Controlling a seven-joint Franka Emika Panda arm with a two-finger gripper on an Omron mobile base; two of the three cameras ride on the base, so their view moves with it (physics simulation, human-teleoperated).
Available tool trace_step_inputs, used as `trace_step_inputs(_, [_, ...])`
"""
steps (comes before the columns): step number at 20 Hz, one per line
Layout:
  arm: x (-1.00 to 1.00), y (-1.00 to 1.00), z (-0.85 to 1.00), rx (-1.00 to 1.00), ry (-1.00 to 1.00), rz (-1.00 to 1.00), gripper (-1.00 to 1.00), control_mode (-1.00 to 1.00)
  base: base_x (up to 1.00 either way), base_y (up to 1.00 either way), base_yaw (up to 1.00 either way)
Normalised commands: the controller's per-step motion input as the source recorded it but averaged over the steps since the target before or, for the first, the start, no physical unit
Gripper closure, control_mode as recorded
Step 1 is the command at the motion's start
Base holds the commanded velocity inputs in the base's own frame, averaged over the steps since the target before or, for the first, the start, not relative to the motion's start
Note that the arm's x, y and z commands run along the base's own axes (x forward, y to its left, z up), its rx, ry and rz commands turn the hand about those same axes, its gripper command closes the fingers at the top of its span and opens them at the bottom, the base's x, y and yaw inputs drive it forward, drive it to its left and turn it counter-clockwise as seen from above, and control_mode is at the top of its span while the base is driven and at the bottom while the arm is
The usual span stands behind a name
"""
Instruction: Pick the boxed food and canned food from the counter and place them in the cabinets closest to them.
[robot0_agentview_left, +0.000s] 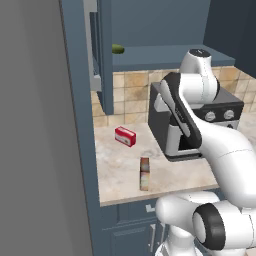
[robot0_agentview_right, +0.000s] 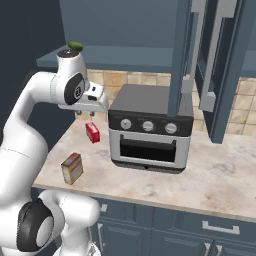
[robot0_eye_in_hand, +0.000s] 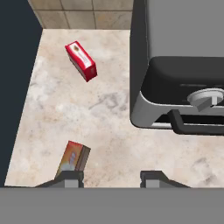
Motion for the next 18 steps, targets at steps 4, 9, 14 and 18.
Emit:
trace_step_inputs(4, [0.01, 0.0, 0.0, 0.0, 0.0, 0.0, -1.0, -1.0, 0.0, 0.0, 0.0])
trace_step_inputs(9, [0.0, 0.0, 0.0, 0.0, 0.0, 0.0, -1.0, -1.0, 0.0, 0.0, 0.0])
trace_step_inputs(14, [0.0, 0.0, 0.0, 0.0, 0.0, 0.0, -1.0, -1.0, 0.0, 0.0, 0.0])
trace_step_inputs(18, [0.0, 0.0, 0.0, 0.0, 0.0, 0.0, -1.0, -1.0, 0.0, 0.0, 0.0])
